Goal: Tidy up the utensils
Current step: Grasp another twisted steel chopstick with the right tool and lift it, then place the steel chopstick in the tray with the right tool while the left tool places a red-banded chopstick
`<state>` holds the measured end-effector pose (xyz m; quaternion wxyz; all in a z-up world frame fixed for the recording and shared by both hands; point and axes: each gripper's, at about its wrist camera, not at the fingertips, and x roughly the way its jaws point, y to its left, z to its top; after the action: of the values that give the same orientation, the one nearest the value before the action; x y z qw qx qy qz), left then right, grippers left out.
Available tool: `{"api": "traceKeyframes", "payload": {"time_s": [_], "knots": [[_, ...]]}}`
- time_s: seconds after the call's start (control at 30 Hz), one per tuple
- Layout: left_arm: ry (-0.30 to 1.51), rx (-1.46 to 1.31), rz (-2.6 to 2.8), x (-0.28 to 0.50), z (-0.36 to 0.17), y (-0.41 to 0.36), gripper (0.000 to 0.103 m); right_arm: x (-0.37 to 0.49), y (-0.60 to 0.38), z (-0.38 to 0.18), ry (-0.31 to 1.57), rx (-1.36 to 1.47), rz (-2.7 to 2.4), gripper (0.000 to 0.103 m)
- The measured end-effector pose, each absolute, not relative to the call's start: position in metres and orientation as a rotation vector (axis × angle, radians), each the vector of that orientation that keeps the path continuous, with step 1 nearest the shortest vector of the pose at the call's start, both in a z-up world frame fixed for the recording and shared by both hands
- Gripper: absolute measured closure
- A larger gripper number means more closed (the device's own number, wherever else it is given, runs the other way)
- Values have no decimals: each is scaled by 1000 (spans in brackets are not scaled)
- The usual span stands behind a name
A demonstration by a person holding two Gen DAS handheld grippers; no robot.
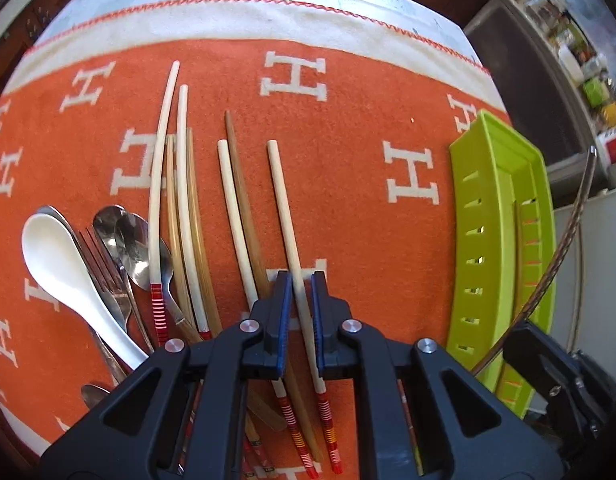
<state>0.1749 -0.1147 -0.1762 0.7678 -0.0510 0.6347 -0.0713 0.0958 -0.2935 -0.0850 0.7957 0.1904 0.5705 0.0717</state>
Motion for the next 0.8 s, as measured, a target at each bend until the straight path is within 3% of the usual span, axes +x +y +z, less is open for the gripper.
{"api": "traceKeyframes", "payload": {"time_s": [0.33,0.8], "knots": [[1309,-60,-202,156,-167,-129,100,88,-299,-79,1193,450,177,98],[1187,-149,-435,117,-59,-142,100,25,-363,-2,1044,551,228,100]]}}
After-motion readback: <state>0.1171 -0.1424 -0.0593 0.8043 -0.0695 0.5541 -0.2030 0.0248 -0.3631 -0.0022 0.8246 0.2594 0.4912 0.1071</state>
